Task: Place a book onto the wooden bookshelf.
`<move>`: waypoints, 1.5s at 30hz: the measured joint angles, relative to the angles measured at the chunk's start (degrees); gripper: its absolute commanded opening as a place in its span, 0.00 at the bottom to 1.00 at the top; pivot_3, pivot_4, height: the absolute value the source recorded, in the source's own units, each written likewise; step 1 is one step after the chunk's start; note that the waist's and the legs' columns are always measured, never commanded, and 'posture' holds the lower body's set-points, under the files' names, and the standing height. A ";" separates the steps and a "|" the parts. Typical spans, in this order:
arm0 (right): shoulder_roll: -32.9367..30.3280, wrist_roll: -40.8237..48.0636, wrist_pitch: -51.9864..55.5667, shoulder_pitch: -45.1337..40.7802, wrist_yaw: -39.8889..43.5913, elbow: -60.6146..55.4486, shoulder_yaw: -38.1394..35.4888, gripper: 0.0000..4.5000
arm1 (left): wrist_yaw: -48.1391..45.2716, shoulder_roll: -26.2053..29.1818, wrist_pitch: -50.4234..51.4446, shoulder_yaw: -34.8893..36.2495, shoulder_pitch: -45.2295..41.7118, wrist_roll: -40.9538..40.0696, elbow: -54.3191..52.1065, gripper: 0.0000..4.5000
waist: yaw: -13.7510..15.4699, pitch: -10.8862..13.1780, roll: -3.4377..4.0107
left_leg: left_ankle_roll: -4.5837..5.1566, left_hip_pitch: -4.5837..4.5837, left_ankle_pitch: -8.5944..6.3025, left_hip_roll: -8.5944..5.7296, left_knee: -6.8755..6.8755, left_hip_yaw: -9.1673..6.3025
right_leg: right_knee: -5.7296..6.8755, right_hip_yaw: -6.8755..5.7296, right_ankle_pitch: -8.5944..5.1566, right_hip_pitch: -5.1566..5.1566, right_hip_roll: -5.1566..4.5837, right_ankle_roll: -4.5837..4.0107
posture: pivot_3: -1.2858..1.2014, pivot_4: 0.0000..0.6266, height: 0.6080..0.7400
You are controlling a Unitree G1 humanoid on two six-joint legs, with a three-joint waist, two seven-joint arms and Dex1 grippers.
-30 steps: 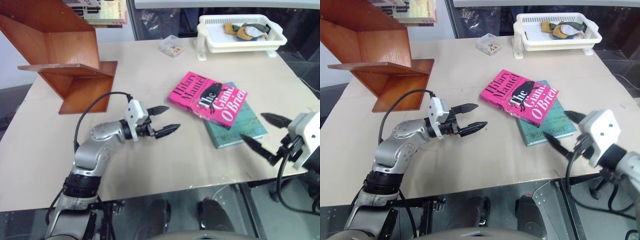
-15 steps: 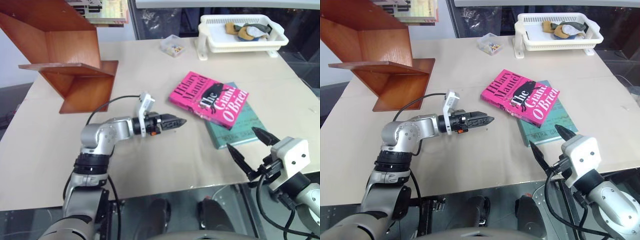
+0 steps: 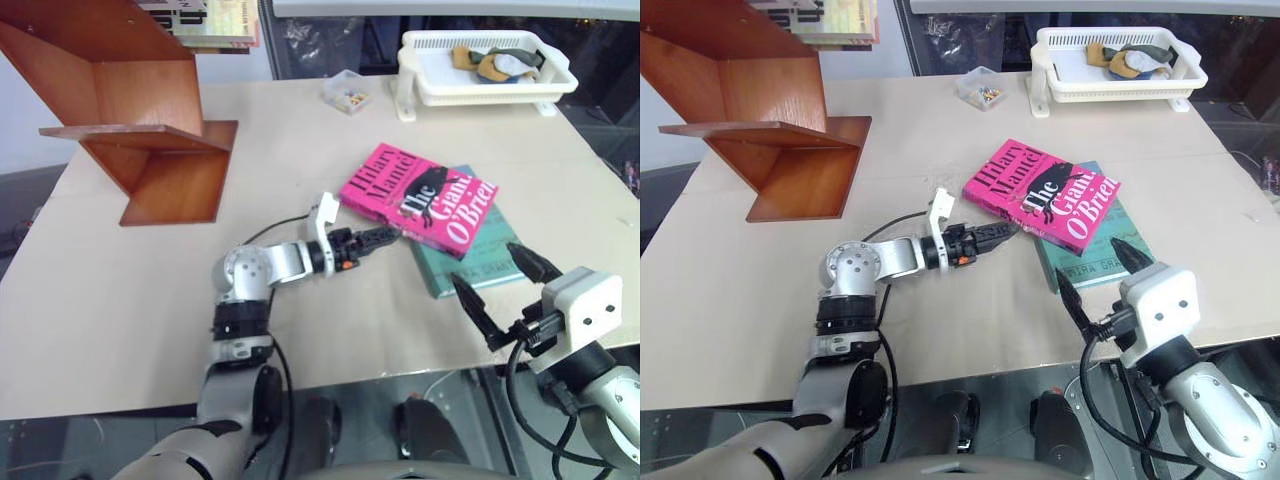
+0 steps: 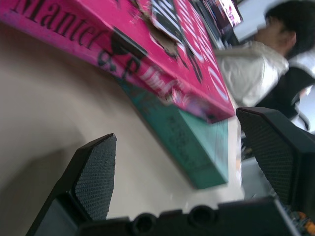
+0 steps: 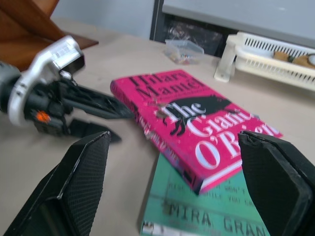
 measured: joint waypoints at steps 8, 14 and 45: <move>-0.03 4.56 5.11 -3.98 -1.13 -0.01 -0.16 0.95 | 12.07 -7.82 -0.21 8.76 -1.86 -2.17 2.79 1.00 | 0.87 -0.04 -0.10 | 0.00 -0.03 0.00 0.00 0.02 0.00 | 0.00 0.00 0.00 0.00 0.00 0.00 | 0.52 0.24 1.00; -1.01 7.05 6.16 -4.46 -1.11 -0.01 -1.10 0.95 | 16.50 -8.25 -2.41 11.78 -1.88 -5.22 3.33 1.00 | 1.02 -0.09 -0.16 | 0.00 0.00 0.00 0.00 0.03 0.02 | 0.02 0.01 0.00 0.00 0.01 0.00 | 0.52 0.24 1.00; 2.79 9.56 12.99 -7.65 1.72 -0.02 -2.94 0.95 | 25.13 -8.45 -16.30 6.74 -6.00 -18.85 16.30 1.00 | 1.36 -0.22 -0.32 | 0.01 -0.06 0.00 -0.10 0.11 -0.02 | 0.00 0.00 0.01 0.01 -0.01 0.02 | 0.52 0.24 1.00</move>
